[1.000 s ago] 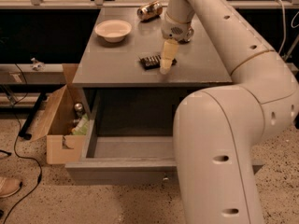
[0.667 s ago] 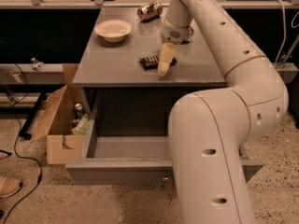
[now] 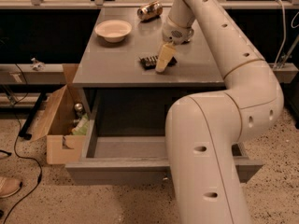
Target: Place rxbar chocolate into top drawer
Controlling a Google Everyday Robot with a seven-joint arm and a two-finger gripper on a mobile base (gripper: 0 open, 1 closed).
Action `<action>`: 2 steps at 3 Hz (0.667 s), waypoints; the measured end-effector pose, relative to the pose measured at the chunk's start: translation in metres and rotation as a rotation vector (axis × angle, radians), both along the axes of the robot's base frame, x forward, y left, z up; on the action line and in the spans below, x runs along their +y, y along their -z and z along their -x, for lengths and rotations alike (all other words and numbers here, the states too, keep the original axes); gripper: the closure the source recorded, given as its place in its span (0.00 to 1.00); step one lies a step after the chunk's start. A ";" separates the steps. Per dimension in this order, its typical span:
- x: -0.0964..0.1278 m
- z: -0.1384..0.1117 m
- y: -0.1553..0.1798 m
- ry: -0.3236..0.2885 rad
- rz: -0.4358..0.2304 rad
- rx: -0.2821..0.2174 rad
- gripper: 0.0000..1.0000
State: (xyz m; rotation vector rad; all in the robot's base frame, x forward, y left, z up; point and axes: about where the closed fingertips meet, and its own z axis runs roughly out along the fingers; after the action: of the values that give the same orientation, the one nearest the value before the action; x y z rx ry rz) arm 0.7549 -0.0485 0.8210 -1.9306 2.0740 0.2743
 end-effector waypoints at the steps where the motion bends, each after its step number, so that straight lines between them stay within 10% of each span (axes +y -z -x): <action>1: -0.001 0.001 -0.006 0.001 0.000 -0.003 0.68; 2: -0.001 0.001 -0.008 0.002 0.000 -0.003 0.76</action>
Offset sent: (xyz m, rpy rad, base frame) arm -0.0360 -0.0277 0.0384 0.1442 0.0103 0.0182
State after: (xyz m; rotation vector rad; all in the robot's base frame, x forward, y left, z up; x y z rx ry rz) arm 0.7538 -0.0499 0.8291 -1.9271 2.0738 0.2706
